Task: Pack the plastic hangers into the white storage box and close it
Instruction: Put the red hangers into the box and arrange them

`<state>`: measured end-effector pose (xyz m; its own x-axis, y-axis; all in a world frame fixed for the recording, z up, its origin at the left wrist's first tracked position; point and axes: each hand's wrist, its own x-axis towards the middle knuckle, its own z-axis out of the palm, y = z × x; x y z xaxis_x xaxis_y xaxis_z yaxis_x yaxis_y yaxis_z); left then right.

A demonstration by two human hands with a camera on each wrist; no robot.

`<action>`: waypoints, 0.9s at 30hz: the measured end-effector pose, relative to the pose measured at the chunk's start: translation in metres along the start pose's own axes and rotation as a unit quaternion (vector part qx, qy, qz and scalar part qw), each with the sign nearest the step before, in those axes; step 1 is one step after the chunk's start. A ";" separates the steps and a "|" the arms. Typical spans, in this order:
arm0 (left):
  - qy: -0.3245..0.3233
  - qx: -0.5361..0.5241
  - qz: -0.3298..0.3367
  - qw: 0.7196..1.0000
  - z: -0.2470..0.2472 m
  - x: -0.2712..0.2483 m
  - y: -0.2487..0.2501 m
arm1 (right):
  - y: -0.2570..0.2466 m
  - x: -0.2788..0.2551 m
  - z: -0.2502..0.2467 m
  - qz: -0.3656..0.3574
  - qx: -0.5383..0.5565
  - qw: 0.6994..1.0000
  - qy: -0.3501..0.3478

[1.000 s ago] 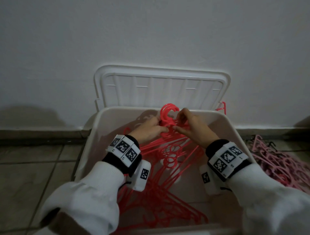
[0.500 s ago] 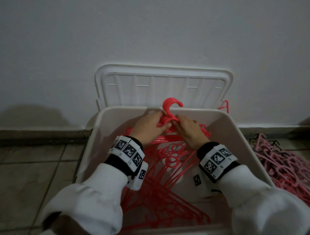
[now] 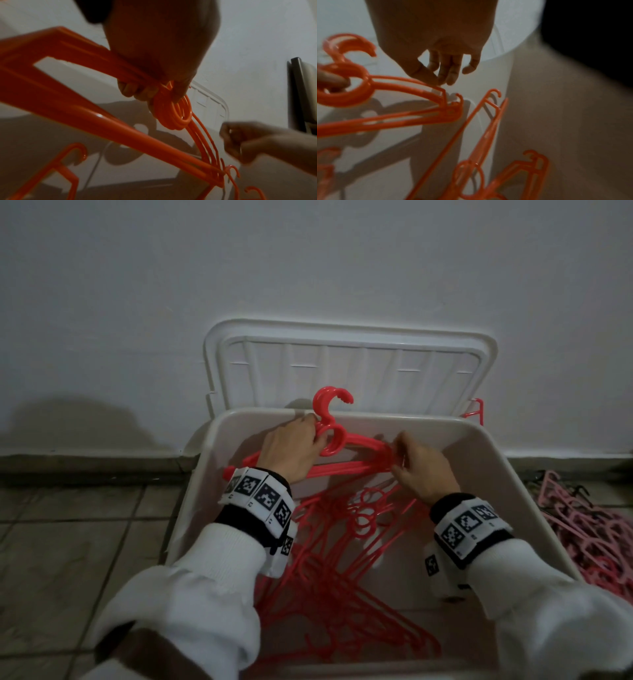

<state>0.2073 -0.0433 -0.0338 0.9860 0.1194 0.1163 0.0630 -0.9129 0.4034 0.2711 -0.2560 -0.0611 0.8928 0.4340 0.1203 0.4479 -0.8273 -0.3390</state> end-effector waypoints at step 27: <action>0.000 -0.070 -0.040 0.997 -0.004 -0.001 0.008 | -0.003 -0.010 0.035 -0.040 -0.237 0.952 -0.188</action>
<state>0.2065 -0.0487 -0.0272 0.9787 0.1893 0.0793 0.1187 -0.8374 0.5336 0.2594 -0.2453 -0.0941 0.8149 0.5251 -0.2454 0.5641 -0.8158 0.1272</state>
